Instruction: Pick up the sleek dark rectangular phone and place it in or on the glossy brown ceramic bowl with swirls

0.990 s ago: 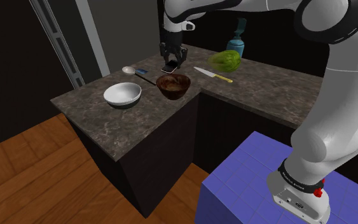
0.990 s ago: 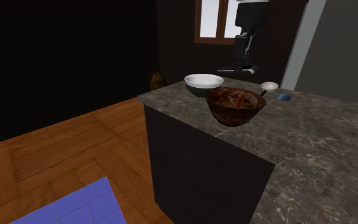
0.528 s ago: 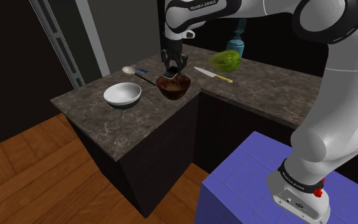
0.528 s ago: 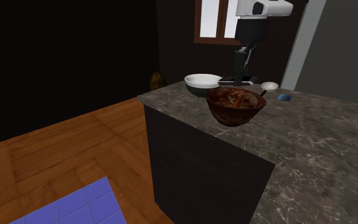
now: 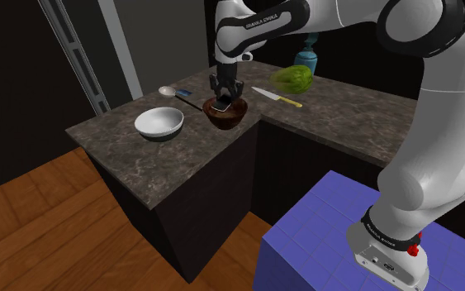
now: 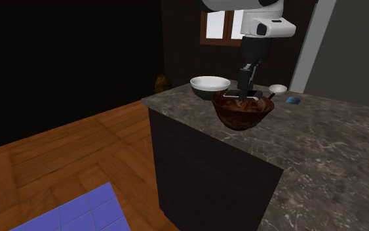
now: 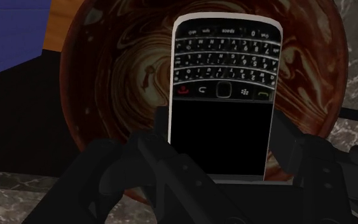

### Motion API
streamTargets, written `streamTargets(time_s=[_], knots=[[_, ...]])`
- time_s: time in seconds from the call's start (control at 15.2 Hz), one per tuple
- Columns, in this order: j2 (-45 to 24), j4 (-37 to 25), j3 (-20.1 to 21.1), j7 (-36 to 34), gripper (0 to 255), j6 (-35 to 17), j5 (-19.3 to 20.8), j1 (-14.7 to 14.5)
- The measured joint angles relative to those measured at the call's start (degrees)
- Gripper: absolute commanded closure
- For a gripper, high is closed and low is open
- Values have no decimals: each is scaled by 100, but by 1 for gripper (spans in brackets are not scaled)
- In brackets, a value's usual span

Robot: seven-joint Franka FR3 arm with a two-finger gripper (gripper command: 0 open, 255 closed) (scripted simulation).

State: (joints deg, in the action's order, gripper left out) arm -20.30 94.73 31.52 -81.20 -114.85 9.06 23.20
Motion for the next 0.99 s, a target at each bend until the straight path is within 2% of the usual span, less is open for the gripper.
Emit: streamTargets(time_s=[0.33, 0.4, 0.79, 0.99], knots=[[1, 22, -1, 0, 255, -24, 2, 2], [1, 23, -1, 0, 0, -24, 1, 2], [1, 23, -1, 0, 0, -25, 1, 3], [106, -249, 24, 64, 0, 330, -72, 29]])
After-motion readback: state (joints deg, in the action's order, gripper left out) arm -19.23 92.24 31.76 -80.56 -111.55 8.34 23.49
